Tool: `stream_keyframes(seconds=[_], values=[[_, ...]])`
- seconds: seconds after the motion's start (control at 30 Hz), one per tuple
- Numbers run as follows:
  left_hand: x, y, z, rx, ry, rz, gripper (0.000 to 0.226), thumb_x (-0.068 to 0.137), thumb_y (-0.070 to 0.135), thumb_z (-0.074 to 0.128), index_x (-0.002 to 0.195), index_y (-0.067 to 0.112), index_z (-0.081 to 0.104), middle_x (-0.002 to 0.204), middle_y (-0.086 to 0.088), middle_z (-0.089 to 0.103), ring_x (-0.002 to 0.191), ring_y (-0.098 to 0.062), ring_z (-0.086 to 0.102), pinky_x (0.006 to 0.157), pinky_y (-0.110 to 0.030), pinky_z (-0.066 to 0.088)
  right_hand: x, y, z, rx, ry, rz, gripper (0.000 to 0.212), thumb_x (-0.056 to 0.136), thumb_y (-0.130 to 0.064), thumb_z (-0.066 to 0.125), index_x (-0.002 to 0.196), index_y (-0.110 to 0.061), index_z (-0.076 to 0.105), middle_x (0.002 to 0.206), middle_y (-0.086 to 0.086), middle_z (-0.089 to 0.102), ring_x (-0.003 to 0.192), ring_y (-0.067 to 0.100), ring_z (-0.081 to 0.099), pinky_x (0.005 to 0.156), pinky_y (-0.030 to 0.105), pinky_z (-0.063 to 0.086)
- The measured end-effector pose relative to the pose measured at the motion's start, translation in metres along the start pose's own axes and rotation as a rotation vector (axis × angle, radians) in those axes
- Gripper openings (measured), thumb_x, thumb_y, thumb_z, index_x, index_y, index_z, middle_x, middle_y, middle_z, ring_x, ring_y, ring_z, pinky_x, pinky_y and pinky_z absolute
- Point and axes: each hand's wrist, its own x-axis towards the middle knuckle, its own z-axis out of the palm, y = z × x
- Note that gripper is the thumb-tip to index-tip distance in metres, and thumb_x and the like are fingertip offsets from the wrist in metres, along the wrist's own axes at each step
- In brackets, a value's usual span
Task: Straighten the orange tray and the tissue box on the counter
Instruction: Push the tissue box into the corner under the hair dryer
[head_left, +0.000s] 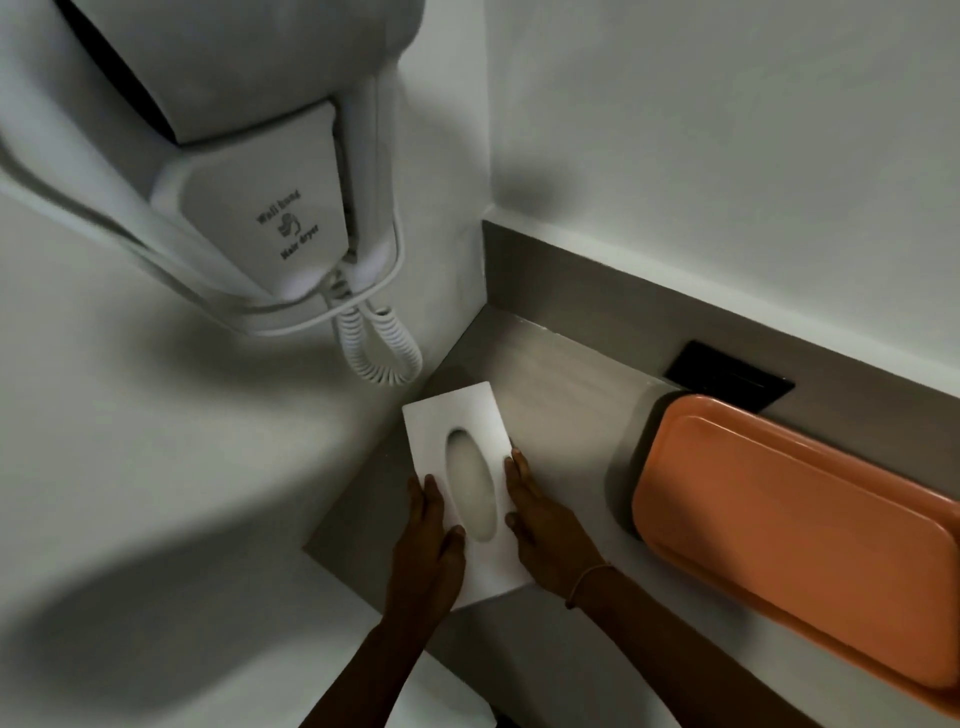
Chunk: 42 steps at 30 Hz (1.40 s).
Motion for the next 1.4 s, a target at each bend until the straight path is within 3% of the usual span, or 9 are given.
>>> stream_keyframes(seconds=[0.07,0.13,0.27,0.4,0.57,0.9,1.13,1.23,1.4], values=[[0.004,0.001,-0.003,-0.03,0.003,-0.002,0.072,0.092,0.011,0.052,0.149,0.017,0.008,0.161,-0.006,0.004,0.144,-0.027,0.022,0.113,-0.032,0.023,-0.001,-0.001,0.001,0.062,0.031,0.042,0.077,0.098,-0.009,0.049,0.145,-0.021,-0.011,0.161,0.0,-0.01,0.146,0.016,0.014,0.107,0.002,0.001],[0.011,0.002,-0.007,-0.068,-0.003,-0.013,0.071,0.091,0.005,0.052,0.148,0.017,0.012,0.161,-0.004,0.007,0.146,-0.025,0.018,0.113,-0.029,0.019,-0.002,-0.002,0.005,0.118,0.055,0.085,0.079,0.096,-0.005,0.052,0.145,-0.019,-0.01,0.159,-0.002,-0.011,0.145,0.012,0.003,0.101,-0.004,-0.006],[0.034,0.01,-0.018,-0.138,-0.032,0.005,0.067,0.091,0.003,0.051,0.148,0.019,0.018,0.16,-0.005,0.016,0.142,-0.025,0.028,0.113,-0.033,0.024,0.007,-0.003,0.008,0.181,0.144,0.148,0.083,0.092,0.0,0.055,0.148,-0.015,-0.005,0.155,-0.008,-0.009,0.14,0.006,0.005,0.102,-0.004,-0.003],[0.074,0.029,-0.029,-0.149,-0.049,0.027,0.062,0.091,0.007,0.053,0.146,0.021,0.027,0.155,-0.006,0.031,0.138,-0.028,0.034,0.113,-0.045,0.028,0.027,-0.006,-0.001,0.279,0.211,0.187,0.077,0.095,-0.005,0.053,0.152,-0.016,0.003,0.156,-0.011,-0.007,0.142,0.006,0.002,0.109,0.009,0.0],[0.132,0.052,-0.047,-0.155,-0.142,0.072,0.062,0.089,-0.001,0.047,0.145,0.02,0.031,0.156,-0.006,0.029,0.142,-0.025,0.028,0.116,-0.039,0.02,0.063,-0.012,-0.015,0.337,0.291,0.237,0.079,0.094,-0.008,0.055,0.154,-0.015,0.004,0.163,-0.003,-0.001,0.147,0.016,0.006,0.114,0.022,0.008],[0.2,0.067,-0.052,-0.073,-0.151,0.136,0.054,0.085,-0.013,0.041,0.135,0.007,0.046,0.147,-0.018,0.043,0.138,-0.033,0.037,0.116,-0.039,0.031,0.103,-0.018,-0.004,0.316,0.311,0.26,0.076,0.094,0.0,0.048,0.153,-0.01,0.001,0.159,-0.001,-0.017,0.149,0.023,0.004,0.109,0.017,0.008],[0.155,0.055,-0.035,0.021,0.02,0.2,0.056,0.094,0.002,0.041,0.147,0.011,0.024,0.159,-0.009,0.02,0.147,-0.025,0.018,0.121,-0.038,0.016,0.083,-0.005,-0.014,0.152,0.231,0.159,0.067,0.102,-0.032,0.042,0.153,-0.013,0.002,0.162,0.007,-0.012,0.149,0.024,0.009,0.114,0.029,0.022],[0.096,0.02,-0.022,-0.03,0.175,0.157,0.059,0.097,0.018,0.042,0.149,0.013,0.014,0.16,-0.008,0.014,0.147,-0.019,0.012,0.118,-0.029,0.011,0.052,0.002,-0.015,-0.052,0.223,0.005,0.064,0.101,-0.028,0.045,0.154,-0.013,0.011,0.162,0.005,-0.003,0.149,0.02,0.005,0.118,0.029,0.019],[0.038,-0.042,0.007,0.276,0.186,0.078,0.064,0.094,0.028,0.036,0.149,0.008,0.011,0.159,-0.016,0.015,0.148,-0.03,0.011,0.121,-0.046,0.015,0.015,0.01,0.005,-0.264,0.099,-0.125,0.068,0.098,-0.029,0.046,0.154,-0.012,0.01,0.164,0.007,-0.001,0.15,0.022,-0.002,0.121,0.034,0.013]])
